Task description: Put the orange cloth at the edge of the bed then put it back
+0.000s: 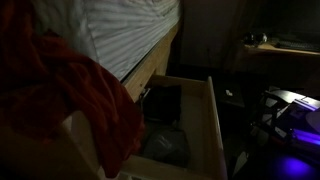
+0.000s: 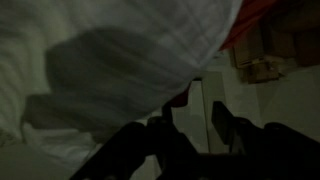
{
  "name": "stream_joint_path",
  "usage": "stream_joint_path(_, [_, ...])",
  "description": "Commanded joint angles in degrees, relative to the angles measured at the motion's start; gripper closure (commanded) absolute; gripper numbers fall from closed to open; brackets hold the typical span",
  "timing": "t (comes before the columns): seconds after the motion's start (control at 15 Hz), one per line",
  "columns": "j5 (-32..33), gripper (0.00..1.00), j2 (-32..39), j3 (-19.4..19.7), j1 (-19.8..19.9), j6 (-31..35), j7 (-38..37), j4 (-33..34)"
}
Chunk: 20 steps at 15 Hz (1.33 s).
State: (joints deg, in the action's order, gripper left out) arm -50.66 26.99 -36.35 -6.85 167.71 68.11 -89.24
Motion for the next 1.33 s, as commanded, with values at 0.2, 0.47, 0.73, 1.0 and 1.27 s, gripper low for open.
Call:
stream_joint_path(0.2, [17.39,0.02,-16.93,28.71,-21.91,3.08,-29.85,-13.57])
stream_joint_path(0.47, [38.86,0.0,-20.37,47.18,-35.73,-1.16,-50.41,-15.51])
stream_joint_path(0.73, [49.84,0.0,-19.87,43.42,-31.54,-7.77,-61.55,-11.85])
stream_joint_path(1.0, [50.89,0.0,-22.04,42.3,-33.98,-12.97,-65.65,-11.04])
stream_joint_path(1.27, [50.9,0.0,-22.04,42.43,-33.8,-13.09,-65.65,-11.06])
